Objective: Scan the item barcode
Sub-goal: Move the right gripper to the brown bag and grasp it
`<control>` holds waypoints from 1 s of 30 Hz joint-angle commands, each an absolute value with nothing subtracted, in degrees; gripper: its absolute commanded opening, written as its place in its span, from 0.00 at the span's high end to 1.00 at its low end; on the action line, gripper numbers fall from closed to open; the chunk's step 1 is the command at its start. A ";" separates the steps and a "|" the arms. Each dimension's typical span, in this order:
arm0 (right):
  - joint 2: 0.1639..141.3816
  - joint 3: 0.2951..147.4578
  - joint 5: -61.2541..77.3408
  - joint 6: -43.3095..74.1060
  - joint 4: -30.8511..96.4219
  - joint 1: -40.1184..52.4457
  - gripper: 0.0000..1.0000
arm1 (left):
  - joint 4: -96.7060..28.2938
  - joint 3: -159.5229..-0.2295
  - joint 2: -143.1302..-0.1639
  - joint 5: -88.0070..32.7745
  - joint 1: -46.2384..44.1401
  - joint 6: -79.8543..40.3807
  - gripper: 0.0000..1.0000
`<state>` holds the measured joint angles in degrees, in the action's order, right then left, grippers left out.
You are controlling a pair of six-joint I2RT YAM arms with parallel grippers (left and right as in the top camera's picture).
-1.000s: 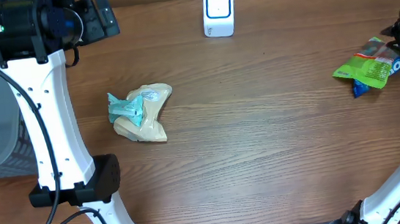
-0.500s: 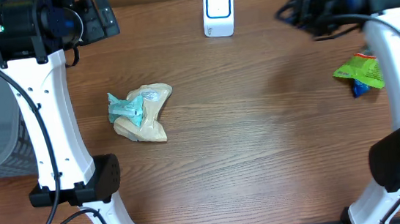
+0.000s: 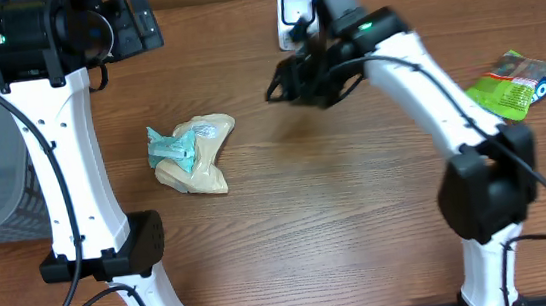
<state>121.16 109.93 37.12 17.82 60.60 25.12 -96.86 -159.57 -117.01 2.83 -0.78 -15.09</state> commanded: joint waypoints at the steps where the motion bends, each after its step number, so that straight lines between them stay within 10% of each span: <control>1: 122.67 109.82 38.68 18.11 59.79 28.32 0.38 | -96.79 -159.48 -115.98 3.01 -1.54 -15.44 0.00; 30: 130.08 94.85 20.43 31.94 24.21 47.20 0.28 | -96.79 -159.46 -115.98 3.01 -1.54 -15.44 0.00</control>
<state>126.65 95.24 22.35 31.51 24.82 46.59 -96.86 -159.57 -117.01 2.83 -0.78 -15.09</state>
